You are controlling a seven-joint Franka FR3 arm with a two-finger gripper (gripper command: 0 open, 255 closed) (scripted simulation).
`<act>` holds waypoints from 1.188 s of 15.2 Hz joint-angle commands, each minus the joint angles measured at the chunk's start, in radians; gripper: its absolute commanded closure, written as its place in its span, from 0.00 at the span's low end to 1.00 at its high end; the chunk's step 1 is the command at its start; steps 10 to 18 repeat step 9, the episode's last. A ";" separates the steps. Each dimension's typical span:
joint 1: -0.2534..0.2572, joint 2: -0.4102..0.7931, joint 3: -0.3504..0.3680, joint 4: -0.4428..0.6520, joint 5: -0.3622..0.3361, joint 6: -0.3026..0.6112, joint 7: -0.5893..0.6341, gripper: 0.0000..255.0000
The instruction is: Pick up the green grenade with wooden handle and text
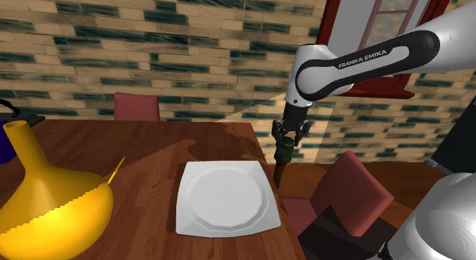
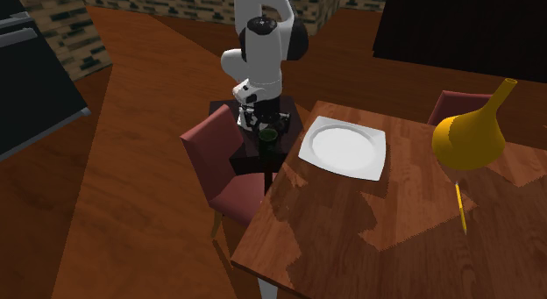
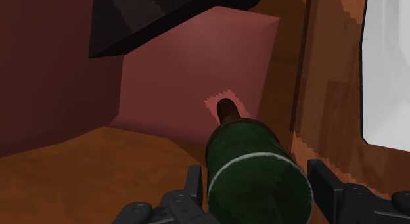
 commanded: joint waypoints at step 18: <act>-0.001 -0.043 -0.006 0.077 -0.002 -0.120 0.001 1.00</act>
